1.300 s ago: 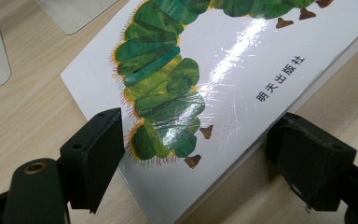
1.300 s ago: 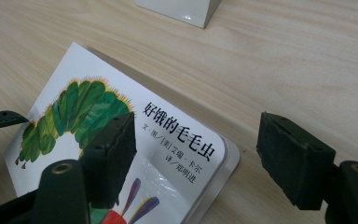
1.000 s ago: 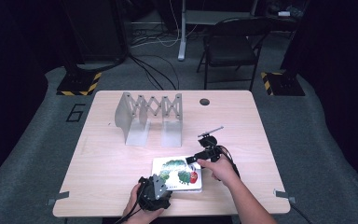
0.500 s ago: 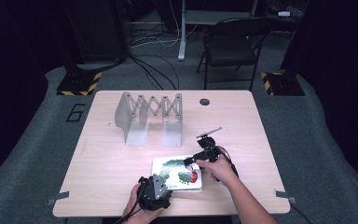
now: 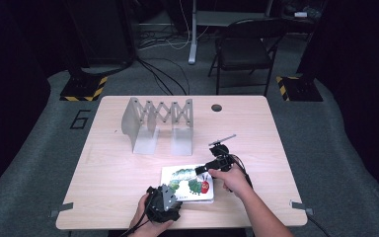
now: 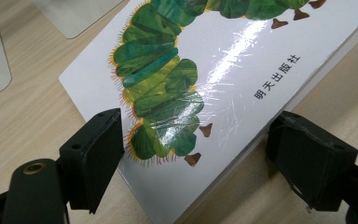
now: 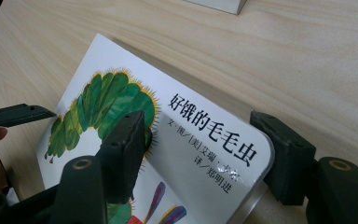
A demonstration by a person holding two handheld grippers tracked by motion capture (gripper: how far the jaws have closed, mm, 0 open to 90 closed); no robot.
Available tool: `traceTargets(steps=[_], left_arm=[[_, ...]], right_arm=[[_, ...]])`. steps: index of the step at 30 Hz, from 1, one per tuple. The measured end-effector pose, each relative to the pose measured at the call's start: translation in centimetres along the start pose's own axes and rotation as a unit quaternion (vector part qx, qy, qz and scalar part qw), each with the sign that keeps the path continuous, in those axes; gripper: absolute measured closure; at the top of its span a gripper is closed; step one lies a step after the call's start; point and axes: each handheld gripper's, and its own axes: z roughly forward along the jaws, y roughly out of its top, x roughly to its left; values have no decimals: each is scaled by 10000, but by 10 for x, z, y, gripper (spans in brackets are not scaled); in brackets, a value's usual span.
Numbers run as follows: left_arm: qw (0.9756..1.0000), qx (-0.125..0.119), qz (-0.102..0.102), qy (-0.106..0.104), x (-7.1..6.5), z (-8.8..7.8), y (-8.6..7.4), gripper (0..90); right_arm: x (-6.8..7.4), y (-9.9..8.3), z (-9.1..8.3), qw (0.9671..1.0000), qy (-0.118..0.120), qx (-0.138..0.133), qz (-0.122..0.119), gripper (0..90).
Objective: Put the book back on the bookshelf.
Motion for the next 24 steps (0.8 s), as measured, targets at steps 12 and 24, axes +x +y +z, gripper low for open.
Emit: traceTargets(steps=[12,24], left_arm=[[9982,113,-299,-511,16,-13,5,224],[9948,169,-735,-683,40,-18,10,261]], right_arm=[[-2,-1,0,10000,49,27,53,382],[0,-1,-2,10000,32,9,52,383]])
